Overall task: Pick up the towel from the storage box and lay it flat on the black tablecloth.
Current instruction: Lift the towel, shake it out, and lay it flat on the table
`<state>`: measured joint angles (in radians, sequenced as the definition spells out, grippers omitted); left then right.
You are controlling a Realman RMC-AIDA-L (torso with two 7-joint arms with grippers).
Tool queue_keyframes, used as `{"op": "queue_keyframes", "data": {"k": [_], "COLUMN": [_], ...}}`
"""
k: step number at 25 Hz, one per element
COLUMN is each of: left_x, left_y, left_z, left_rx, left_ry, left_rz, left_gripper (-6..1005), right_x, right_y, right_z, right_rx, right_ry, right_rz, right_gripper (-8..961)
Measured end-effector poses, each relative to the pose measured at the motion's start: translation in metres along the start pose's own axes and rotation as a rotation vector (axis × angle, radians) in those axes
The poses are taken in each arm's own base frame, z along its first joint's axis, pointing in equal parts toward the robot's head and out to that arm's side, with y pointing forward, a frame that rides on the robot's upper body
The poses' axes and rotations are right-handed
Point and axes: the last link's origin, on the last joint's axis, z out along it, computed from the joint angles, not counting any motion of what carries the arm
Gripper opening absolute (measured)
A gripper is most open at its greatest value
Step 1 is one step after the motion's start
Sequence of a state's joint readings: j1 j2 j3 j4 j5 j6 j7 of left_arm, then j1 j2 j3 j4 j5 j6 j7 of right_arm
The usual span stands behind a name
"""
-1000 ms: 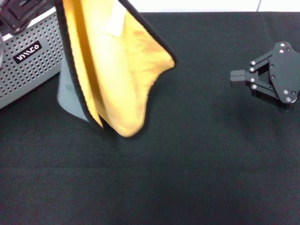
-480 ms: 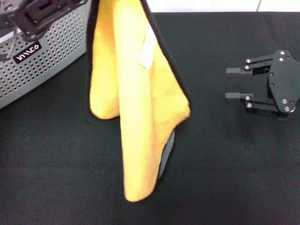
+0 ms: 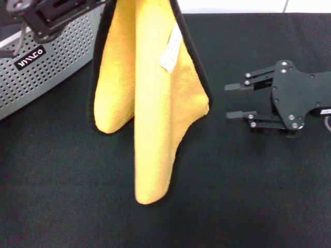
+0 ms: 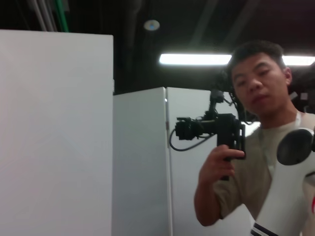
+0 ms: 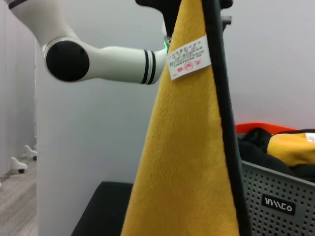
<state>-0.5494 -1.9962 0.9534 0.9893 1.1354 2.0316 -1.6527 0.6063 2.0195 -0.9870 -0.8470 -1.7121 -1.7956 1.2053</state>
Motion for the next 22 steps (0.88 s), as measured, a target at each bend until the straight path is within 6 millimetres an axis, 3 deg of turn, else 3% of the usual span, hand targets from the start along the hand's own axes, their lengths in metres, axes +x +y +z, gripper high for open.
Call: {"op": "queue_keyframes", "data": {"k": [9,22], "left_x": [0.001,0.005], "left_y": [-0.004,-0.004], "left_z": [0.008,0.008], "left_rx": [-0.047,-0.049], "left_ry": [-0.04,-0.041], "left_rz": [0.003,0.03], "left_gripper": [7,6], "right_x": [-0.001,0.005], "right_y": [-0.013,-0.004], "right_z": [0.013,0.025], "right_rx": [0.004,-0.087], "right_ry": [0.032,0.09], "right_rz": [-0.019,-0.02], "right_gripper": [389,379]}}
